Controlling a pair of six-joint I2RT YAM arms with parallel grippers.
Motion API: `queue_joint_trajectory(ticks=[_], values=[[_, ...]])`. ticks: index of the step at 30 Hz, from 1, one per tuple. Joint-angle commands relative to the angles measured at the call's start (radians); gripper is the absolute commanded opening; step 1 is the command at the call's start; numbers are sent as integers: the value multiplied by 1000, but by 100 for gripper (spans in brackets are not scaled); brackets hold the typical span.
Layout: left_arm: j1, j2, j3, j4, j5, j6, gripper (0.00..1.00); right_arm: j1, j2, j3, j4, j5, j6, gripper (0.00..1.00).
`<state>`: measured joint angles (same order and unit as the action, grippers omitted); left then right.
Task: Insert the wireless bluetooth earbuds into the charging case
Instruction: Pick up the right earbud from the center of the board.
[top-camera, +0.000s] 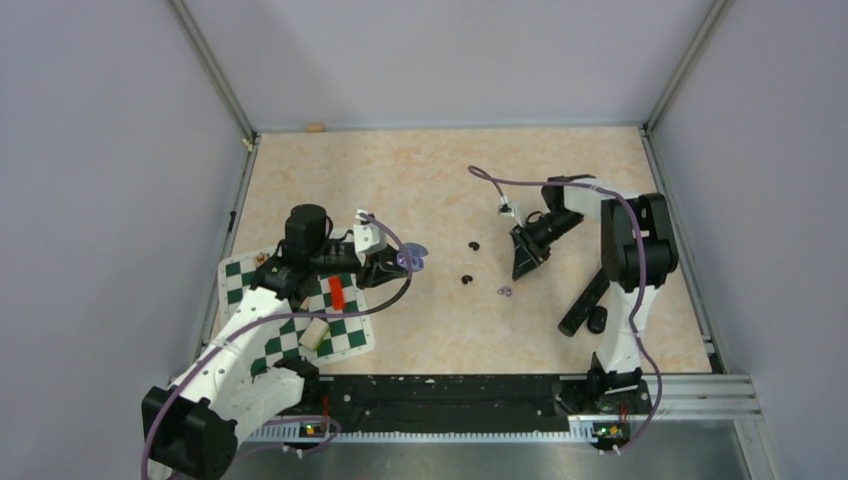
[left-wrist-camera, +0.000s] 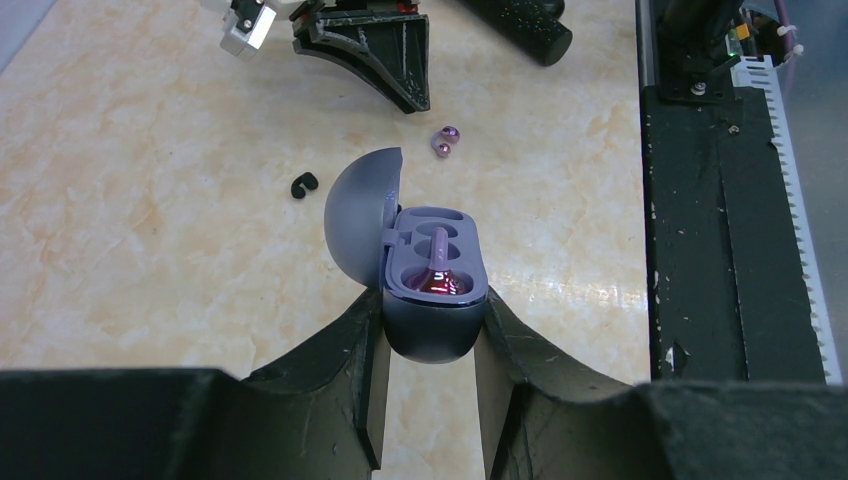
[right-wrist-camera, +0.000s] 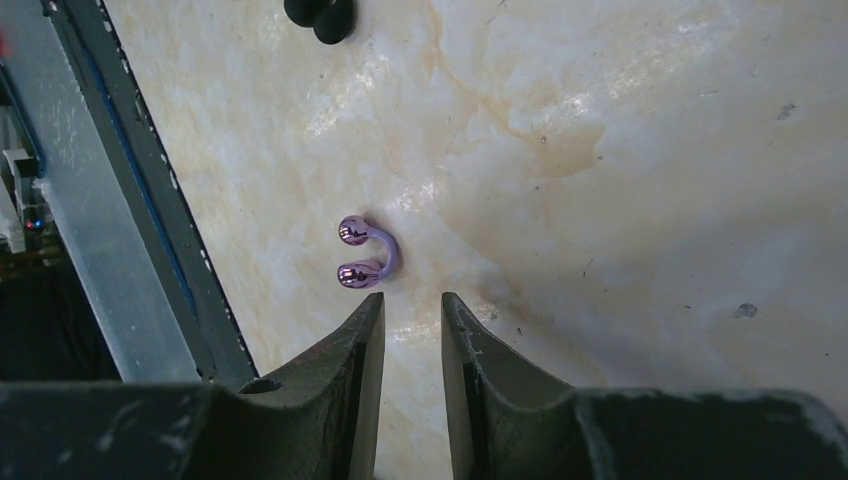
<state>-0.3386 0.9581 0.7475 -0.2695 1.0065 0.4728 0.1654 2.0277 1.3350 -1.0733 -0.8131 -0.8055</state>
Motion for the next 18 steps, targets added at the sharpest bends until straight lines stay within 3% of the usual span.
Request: queue_joint_trajectory(ticks=[1, 18], values=[[3, -9, 11, 39, 33, 1, 0, 19, 6, -14, 17, -1, 11, 27], [3, -11, 12, 39, 36, 1, 0, 62, 10, -45, 76, 68, 66, 29]])
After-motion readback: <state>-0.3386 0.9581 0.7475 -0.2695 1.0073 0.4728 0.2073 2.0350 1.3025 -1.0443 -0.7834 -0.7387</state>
